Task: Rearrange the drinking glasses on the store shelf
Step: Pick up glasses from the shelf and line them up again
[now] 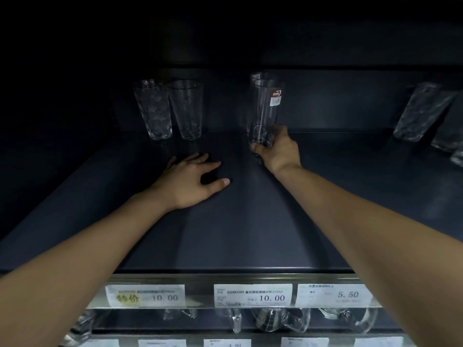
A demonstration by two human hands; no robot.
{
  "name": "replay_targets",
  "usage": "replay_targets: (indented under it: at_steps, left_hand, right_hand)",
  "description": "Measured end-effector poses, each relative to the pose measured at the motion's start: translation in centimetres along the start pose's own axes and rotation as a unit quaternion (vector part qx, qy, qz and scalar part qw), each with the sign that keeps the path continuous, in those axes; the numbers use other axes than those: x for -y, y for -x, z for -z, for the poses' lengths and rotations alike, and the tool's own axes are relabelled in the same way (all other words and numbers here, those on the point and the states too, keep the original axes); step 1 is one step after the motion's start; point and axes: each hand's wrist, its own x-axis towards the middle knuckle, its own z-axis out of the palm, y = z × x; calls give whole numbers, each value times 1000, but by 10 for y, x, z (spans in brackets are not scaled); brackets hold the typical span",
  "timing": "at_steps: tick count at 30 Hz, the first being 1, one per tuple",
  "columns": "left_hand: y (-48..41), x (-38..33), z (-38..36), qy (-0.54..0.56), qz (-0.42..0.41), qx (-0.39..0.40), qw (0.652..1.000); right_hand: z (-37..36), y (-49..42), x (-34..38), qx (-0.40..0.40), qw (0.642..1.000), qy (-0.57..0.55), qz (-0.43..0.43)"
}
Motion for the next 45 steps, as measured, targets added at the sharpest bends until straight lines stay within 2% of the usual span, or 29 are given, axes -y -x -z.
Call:
replay_targets:
  at_steps: [17, 19, 22, 24, 27, 31, 35, 40, 45]
  left_hand:
    - [4, 0, 2, 39, -4, -30, 999]
    - [8, -2, 2, 46, 1, -35, 998]
    - [16, -12, -1, 52, 22, -13, 998]
    - [28, -20, -2, 105, 24, 11, 994]
    - [55, -32, 1, 221, -6, 37, 975]
    - [93, -66, 12, 325, -36, 15, 945]
    - [132, -121, 20, 427, -53, -8, 903]
    - [164, -193, 12, 529, -93, 14, 844]
    - [174, -267, -14, 553, -126, 66, 821]
  right_hand:
    - [28, 38, 12, 27, 999, 12, -19]
    - [38, 54, 12, 48, 998, 12, -28]
    - [61, 82, 12, 126, 991, 23, -34]
    - [83, 99, 9, 180, 981, 68, -26]
    - [117, 127, 4, 198, 976, 88, -20]
    - [165, 185, -7, 145, 989, 30, -5]
    - [220, 254, -15, 78, 996, 50, 7]
    - [276, 330, -41, 20, 998, 0, -68]
    - [327, 394, -68, -72, 988, -41, -130]
